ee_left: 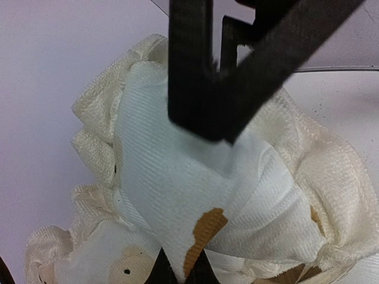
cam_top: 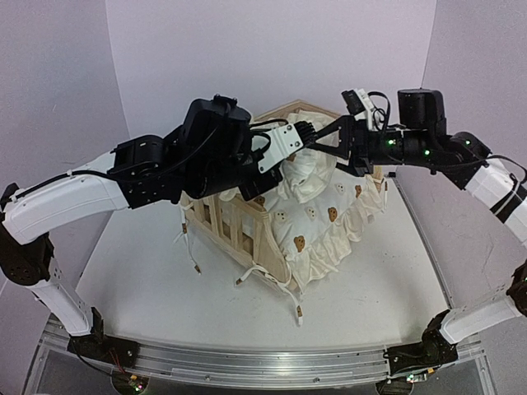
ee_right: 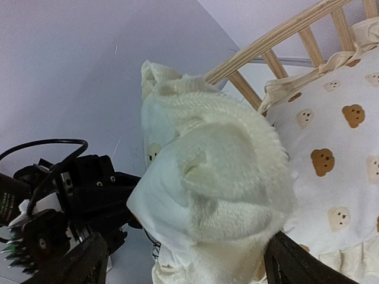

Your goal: Set up the pet bed

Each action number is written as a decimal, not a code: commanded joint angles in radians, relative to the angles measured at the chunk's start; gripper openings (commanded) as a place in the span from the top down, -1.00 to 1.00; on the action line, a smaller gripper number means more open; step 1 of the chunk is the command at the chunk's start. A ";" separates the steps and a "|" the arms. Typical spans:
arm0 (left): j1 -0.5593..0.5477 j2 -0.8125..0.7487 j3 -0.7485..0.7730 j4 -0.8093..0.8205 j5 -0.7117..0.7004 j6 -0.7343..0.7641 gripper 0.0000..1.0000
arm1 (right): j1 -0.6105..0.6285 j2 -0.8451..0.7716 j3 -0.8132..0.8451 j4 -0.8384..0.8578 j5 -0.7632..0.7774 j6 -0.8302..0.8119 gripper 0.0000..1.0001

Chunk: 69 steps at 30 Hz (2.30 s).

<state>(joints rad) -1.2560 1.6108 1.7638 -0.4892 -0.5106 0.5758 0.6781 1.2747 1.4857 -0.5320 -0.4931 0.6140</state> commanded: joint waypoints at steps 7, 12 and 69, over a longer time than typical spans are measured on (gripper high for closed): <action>0.002 -0.025 0.059 0.044 0.013 -0.065 0.42 | 0.023 0.125 -0.044 0.318 -0.045 0.155 0.71; 0.051 -0.115 0.046 -0.029 0.038 -0.299 -0.50 | -0.086 0.038 -0.143 0.464 0.087 0.268 1.00; 0.762 -0.469 -0.260 -0.033 0.292 -0.818 -0.81 | -0.616 0.032 -0.142 -0.156 0.308 -0.455 -0.97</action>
<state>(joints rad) -0.7063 1.2430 1.5032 -0.5503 -0.1780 -0.2806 0.0650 1.4754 1.3304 -0.3199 -0.4217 0.6025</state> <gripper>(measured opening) 0.887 0.983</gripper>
